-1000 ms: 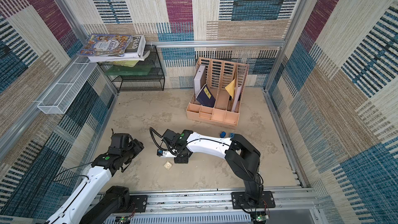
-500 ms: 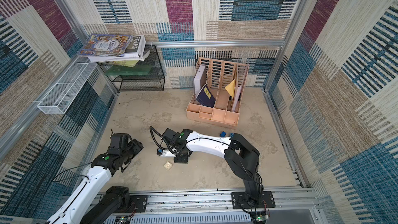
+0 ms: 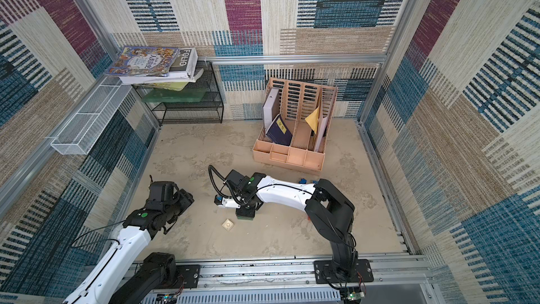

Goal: Assemble the number 1 with lego
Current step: Assemble the lego brick with the lego brick.

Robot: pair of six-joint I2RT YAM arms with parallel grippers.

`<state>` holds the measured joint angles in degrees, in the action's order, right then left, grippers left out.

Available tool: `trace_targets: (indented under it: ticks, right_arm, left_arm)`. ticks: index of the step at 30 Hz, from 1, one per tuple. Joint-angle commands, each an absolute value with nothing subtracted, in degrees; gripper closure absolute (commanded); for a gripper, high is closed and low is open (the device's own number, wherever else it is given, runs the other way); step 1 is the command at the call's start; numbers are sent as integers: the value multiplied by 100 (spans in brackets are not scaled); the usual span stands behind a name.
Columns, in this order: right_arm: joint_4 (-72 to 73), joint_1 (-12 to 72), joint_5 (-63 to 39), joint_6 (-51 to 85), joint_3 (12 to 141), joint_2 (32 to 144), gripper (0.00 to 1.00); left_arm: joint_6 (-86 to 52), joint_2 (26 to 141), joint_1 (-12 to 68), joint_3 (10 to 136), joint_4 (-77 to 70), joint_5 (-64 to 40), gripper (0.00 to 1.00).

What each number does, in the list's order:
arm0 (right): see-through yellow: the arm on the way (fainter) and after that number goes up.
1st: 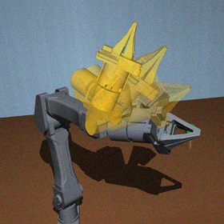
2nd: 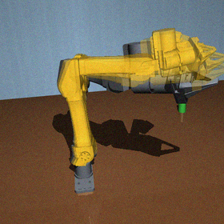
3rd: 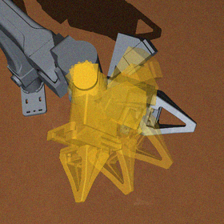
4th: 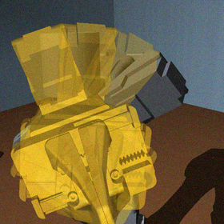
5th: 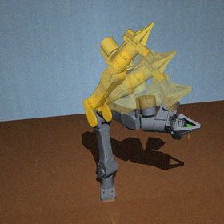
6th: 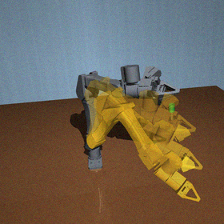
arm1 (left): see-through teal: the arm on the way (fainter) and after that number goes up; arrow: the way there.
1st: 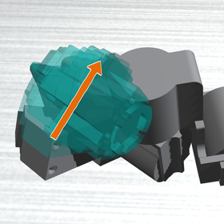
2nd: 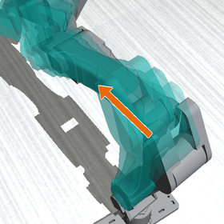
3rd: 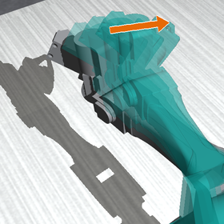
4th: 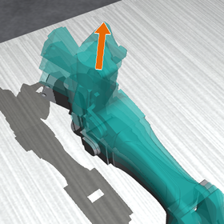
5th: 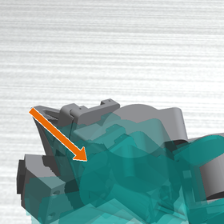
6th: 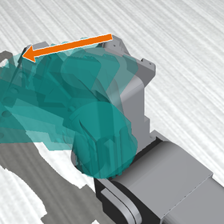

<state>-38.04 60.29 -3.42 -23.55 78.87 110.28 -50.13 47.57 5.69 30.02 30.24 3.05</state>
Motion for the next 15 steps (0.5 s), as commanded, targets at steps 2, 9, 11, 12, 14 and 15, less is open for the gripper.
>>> trace_targets:
  ticks: [2,9,11,12,14,15]
  right_arm:
    - [-4255,6173,99,-2525,7609,11375,86]
    - [-4199,6106,-185,-2254,7953,11255,58]
    - [-4114,6010,-288,-2139,8083,11069,44]
    - [-4059,6008,-312,-2090,8154,10955,38]
    - [-4013,5848,-385,-2027,8291,10772,23]
    - [-3987,5802,-432,-2000,8350,10684,10]
  left_arm:
    - [-4951,4740,545,3040,3061,316,29]
    - [-4918,4748,528,3106,3129,299,29]
    - [-4903,4737,529,3137,3187,290,29]
    - [-4893,4737,525,3146,3216,290,29]
    - [-4880,4729,520,3161,3246,265,29]
    - [-4864,4735,519,3169,3247,249,29]
